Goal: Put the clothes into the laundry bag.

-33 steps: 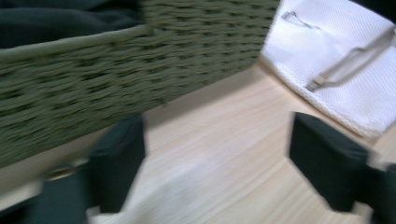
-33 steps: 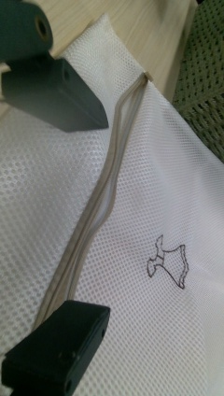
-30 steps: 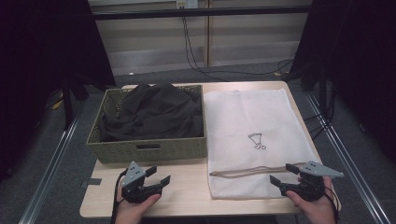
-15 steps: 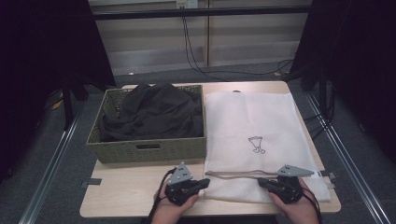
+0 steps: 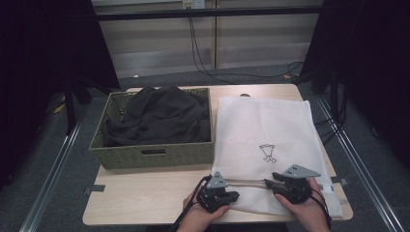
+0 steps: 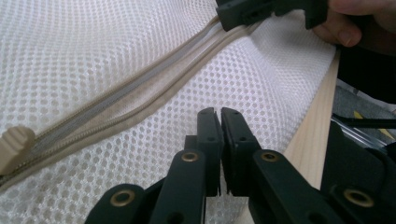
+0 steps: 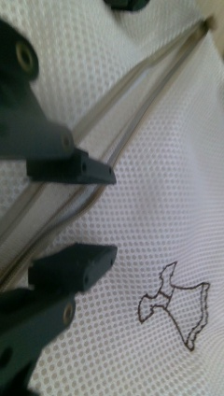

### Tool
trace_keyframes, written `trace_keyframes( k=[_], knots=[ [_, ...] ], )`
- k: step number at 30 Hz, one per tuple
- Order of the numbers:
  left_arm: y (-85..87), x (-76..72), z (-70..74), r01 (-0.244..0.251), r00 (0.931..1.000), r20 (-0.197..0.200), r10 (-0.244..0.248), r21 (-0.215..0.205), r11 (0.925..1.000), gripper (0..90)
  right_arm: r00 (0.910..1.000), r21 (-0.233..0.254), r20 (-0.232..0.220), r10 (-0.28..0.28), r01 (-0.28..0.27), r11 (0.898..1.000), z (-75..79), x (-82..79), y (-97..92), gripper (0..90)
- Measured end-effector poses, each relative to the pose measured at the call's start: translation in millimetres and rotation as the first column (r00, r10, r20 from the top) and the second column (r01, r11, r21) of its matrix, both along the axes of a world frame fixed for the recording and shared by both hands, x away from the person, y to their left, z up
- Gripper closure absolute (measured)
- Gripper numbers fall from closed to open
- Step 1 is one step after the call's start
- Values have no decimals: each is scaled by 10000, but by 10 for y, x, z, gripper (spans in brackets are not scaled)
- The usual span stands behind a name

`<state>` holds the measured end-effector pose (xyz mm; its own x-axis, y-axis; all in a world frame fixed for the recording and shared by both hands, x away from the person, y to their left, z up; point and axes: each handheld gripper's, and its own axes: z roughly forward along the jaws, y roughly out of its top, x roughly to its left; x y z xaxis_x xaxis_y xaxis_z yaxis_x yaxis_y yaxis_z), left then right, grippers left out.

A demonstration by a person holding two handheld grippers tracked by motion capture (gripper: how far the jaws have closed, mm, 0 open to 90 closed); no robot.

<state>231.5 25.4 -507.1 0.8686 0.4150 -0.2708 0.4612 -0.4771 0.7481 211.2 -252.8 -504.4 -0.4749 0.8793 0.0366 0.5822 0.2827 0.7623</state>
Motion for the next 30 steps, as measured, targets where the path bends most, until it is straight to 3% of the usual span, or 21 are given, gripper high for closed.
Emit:
trace_keyframes(
  k=[3, 6, 7, 8, 9, 10, 11, 13, 15, 18, 20, 21, 22, 23, 27, 30],
  knots=[
    [-5, 15, -9, -50, 9999, -116, 51, 111, 9999, 886, 9998, -167, -209, 72, -76, 9998, 0, 43, 21, 826],
    [5, 41, -13, -35, 9994, -343, 38, 86, 10000, 900, 9999, -183, -70, 104, -106, 9998, 62, 103, 20, 891],
    [6, 52, -21, -24, 9991, -418, 22, -26, 10000, 900, 9997, 55, 262, -7, 6, 10000, 124, 122, 4, 893],
    [6, 52, -21, -24, 9991, -418, 22, -26, 10000, 900, 9997, 55, 262, -7, 6, 10000, 124, 122, 4, 893],
    [15, 66, -21, -58, 9991, -425, 59, 10, 10000, 900, 9917, 861, 1227, -375, 270, 9959, 325, 130, -39, 893],
    [15, 66, -21, -58, 9991, -425, 59, 10, 10000, 900, 9917, 861, 1227, -375, 270, 9959, 325, 130, -39, 893],
    [11, 60, -19, -62, 9994, -329, 63, 47, 10000, 900, 9732, 1467, 2212, -634, 311, 9887, 519, 103, -69, 890],
    [10, 58, -18, -64, 9995, -308, 66, 64, 10000, 900, 9686, 1706, 2384, -709, 301, 9849, 600, 100, -80, 866],
    [12, 62, -19, -67, 9994, -330, 68, 49, 10000, 900, 9715, 1675, 2275, -665, 282, 9855, 590, 102, -79, 855],
    [13, 63, -19, -132, 9992, -380, 133, 31, 9999, 900, 9828, 1606, 1769, -537, 250, 9867, 434, 95, -112, 762],
    [13, 66, -22, -182, 9989, -435, 181, -10, 9998, 900, 9846, 1595, 1701, -414, 139, 9871, 400, 69, -122, 643],
    [13, 66, -22, -182, 9989, -435, 181, -10, 9998, 900, 9846, 1595, 1701, -414, 139, 9871, 400, 69, -122, 643],
    [17, 71, -21, -129, 9989, -444, 130, 12, 9999, 900, 9865, 1538, 1605, -335, 85, 9881, 380, 26, -129, 499],
    [21, 77, -21, -113, 9988, -482, 114, 32, 9999, 900, 9886, 1463, 1473, -318, 100, 9892, 364, -2, -126, 436],
    [20, 77, -23, -115, 9988, -476, 114, -12, 9999, 900, 9958, 292, 838, -373, 349, 9990, 221, -33, -73, 187],
    [13, 67, -22, -170, 9989, -445, 170, -10, 9999, 900, 9958, -504, 549, -733, 761, 9958, 105, 68, -1, 160]
  ],
)
